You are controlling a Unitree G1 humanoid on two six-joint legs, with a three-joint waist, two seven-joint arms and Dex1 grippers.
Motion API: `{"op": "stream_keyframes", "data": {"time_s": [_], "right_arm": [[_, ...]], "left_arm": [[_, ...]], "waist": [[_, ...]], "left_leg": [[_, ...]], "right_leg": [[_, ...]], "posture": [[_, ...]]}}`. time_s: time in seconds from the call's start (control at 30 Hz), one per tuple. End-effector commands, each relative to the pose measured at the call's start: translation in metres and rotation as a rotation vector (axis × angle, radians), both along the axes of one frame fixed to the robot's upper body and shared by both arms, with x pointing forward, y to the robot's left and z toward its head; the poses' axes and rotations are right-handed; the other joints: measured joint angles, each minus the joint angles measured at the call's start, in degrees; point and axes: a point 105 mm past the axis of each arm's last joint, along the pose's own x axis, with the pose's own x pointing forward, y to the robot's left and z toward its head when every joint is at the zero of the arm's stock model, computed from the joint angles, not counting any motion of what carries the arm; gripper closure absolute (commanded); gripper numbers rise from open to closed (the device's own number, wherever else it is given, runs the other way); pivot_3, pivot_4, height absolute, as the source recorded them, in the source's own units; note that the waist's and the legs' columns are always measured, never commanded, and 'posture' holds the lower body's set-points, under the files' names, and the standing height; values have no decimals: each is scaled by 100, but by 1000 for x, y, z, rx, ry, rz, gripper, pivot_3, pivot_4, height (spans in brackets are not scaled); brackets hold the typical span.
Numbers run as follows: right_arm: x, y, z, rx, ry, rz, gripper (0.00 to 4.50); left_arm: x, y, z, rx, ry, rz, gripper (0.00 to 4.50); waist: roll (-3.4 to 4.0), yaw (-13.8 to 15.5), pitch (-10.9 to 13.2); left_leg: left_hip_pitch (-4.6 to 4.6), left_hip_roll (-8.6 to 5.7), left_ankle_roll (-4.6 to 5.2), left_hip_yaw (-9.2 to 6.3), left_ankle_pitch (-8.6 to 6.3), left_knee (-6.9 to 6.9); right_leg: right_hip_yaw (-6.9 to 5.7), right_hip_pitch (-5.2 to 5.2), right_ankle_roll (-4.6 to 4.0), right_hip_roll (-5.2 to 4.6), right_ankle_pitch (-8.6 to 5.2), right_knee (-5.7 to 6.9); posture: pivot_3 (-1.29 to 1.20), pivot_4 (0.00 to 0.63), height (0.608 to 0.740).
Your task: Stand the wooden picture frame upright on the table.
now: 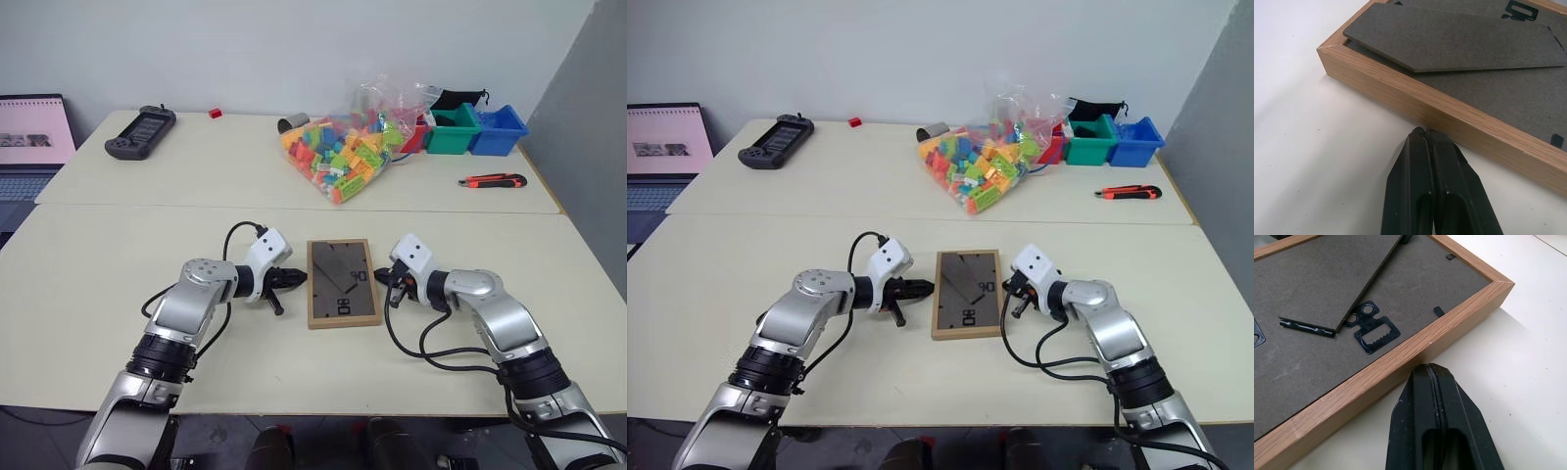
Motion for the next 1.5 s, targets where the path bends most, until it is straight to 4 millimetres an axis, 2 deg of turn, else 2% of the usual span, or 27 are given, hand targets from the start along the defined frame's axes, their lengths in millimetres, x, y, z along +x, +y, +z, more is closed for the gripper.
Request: {"op": "stream_keyframes", "data": {"time_s": [0.03,0.17,0.3,0.4,0.53,0.57,0.67,0.83,1.0,1.2,1.33,1.4,1.5], "right_arm": [[-10,9,12,15,-36,69,4500],[-7,-8,9,-23,-33,34,4500],[-5,-32,10,-69,-33,15,4500],[-2,-44,13,-119,-64,38,4500],[4,-51,17,-160,-100,80,4500],[6,-51,18,-161,-107,85,4500],[14,-48,23,-158,-116,114,4500],[20,-45,23,-156,-130,115,4500],[13,-41,18,-149,-127,118,4500],[9,-43,17,-148,-124,110,4500],[8,-45,17,-151,-125,103,4500],[8,-44,17,-152,-126,102,4500],[8,-43,17,-150,-128,104,4500]], "left_arm": [[-5,-11,7,-2,-29,-66,4461],[4,2,7,21,-47,-17,4461],[8,21,22,-45,-29,24,4461],[-1,30,32,-145,85,10,4022],[-13,34,42,-313,319,36,3076],[-14,35,44,-342,365,47,2972],[-14,38,47,-430,534,100,2235],[-13,30,57,-536,675,91,1078],[-24,25,38,-513,754,99,28],[-30,22,34,-475,789,79,28],[-16,26,29,-389,678,135,28],[-14,23,36,-442,657,100,28],[-9,22,38,-454,511,66,28]], "waist": [[0,1,0],[0,0,0],[0,-3,0],[0,-20,0],[0,-18,0],[0,-19,0],[0,-28,1],[0,-46,1],[1,-40,1],[1,-43,1],[1,-41,1],[1,-40,1],[1,-34,1]], "left_leg": [[0,0,0,0,0,0],[0,0,0,0,0,0],[0,-1,1,1,-1,0],[2,0,2,1,-1,0],[1,-1,5,1,-3,1],[0,-1,5,1,-3,1],[0,-1,5,-1,-3,4],[-2,-1,5,-10,-3,4],[-1,0,4,-12,-2,4],[-1,0,4,-13,-2,6],[-1,-1,4,-14,-2,6],[-1,0,4,-14,-2,7],[-2,-1,4,-13,-2,7]], "right_leg": [[0,0,0,0,0,0],[0,0,0,0,0,-1],[1,0,0,0,0,-2],[1,0,0,0,0,-1],[-1,0,1,0,-1,-2],[-1,0,1,0,-1,-3],[-3,0,1,0,-2,-1],[-13,1,0,0,-2,-2],[-13,1,-1,0,-2,1],[-13,1,-2,0,-2,3],[-14,1,-2,0,-2,4],[-13,1,-2,0,-2,3],[-14,1,-2,0,-2,3]], "posture": [[0,150,740],[0,150,740],[0,150,740],[0,150,740],[0,150,740],[0,150,740],[0,150,740],[0,150,740],[0,150,740],[0,150,740],[0,150,740],[0,150,740],[0,150,740]]}}
